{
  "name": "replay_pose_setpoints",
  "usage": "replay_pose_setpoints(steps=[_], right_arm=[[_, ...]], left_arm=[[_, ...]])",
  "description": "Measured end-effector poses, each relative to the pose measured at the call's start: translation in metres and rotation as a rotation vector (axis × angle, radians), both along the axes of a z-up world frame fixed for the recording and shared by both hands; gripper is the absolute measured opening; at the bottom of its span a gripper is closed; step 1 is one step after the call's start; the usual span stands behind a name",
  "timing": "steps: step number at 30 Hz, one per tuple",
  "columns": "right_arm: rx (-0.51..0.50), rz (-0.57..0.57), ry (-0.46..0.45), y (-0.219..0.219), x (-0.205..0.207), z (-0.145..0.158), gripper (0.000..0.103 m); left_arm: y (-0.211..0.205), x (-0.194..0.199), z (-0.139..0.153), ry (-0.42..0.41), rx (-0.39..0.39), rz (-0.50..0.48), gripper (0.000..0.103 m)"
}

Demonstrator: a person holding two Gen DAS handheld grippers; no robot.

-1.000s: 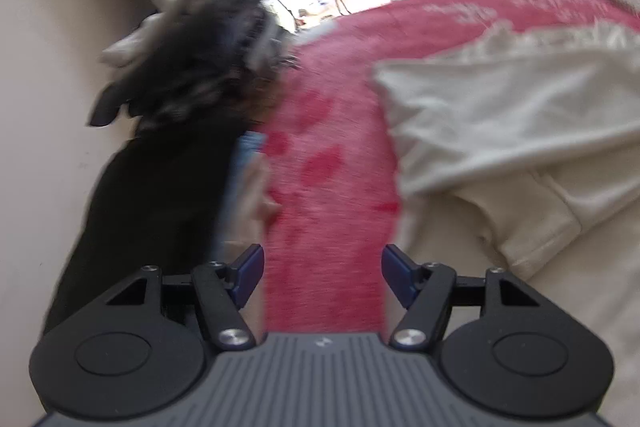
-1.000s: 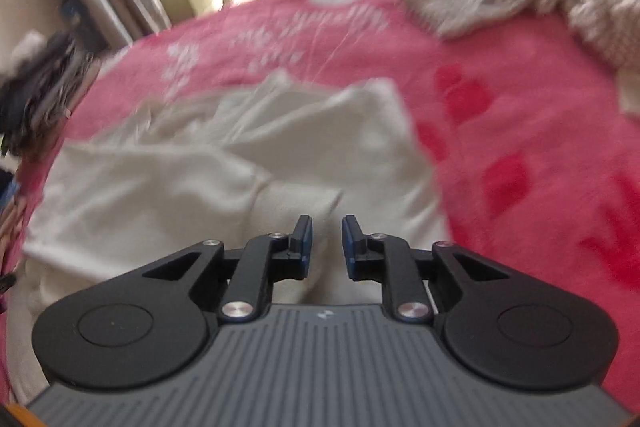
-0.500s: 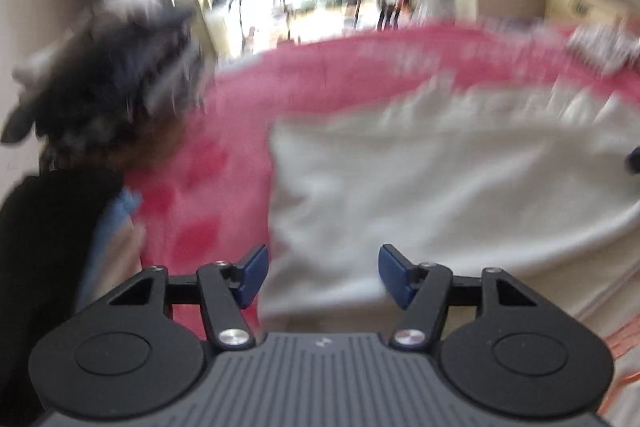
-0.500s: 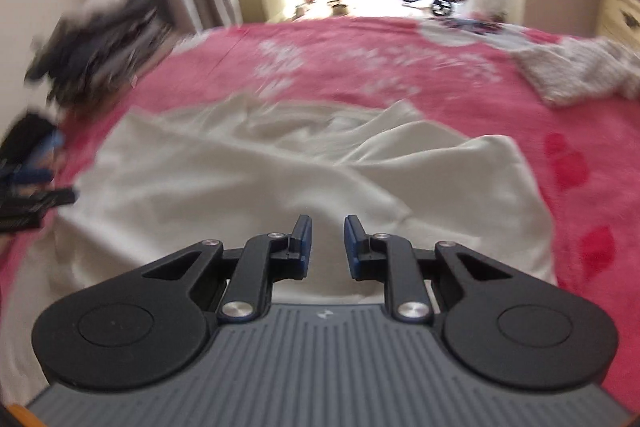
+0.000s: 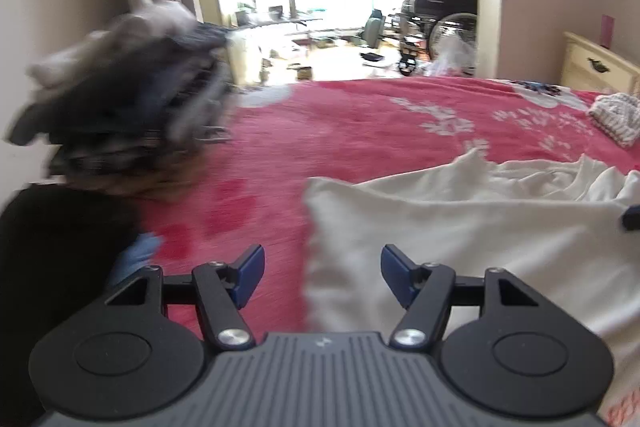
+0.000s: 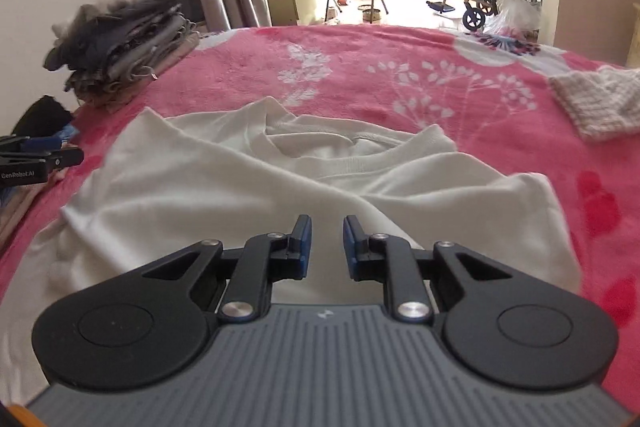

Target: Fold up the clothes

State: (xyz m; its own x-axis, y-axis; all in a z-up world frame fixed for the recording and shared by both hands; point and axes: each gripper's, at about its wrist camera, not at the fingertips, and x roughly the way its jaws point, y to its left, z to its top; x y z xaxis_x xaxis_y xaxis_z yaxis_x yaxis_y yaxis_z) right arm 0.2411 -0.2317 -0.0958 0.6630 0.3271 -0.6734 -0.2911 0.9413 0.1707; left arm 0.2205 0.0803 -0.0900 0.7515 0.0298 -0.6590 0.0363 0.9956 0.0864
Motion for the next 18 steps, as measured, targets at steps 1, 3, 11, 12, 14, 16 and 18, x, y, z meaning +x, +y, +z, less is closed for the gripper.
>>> replay_pose_setpoints(steps=[1, 3, 11, 12, 14, 16, 18], right_arm=[[0.006, -0.014, 0.012, 0.001, 0.008, -0.007, 0.016], [0.024, -0.048, 0.041, 0.0, 0.019, -0.023, 0.014], [0.043, -0.065, 0.005, -0.003, 0.018, -0.037, 0.013], [0.044, -0.064, 0.003, -0.003, 0.018, -0.037, 0.013], [0.044, -0.062, 0.0, -0.004, 0.017, -0.037, 0.013], [0.06, -0.069, -0.007, -0.007, 0.015, -0.032, 0.014], [0.08, -0.079, -0.016, -0.011, 0.012, -0.025, 0.016]], left_arm=[[-0.001, 0.01, -0.008, 0.02, -0.02, -0.01, 0.065], [-0.002, 0.029, -0.024, 0.063, -0.042, -0.016, 0.065], [0.03, 0.077, -0.041, 0.114, -0.175, 0.126, 0.071], [0.033, 0.083, -0.039, 0.119, -0.188, 0.146, 0.071], [0.039, 0.096, -0.035, 0.13, -0.213, 0.185, 0.067], [0.047, 0.09, -0.026, 0.125, -0.254, 0.169, 0.067], [0.055, 0.078, -0.016, 0.116, -0.3, 0.138, 0.067]])
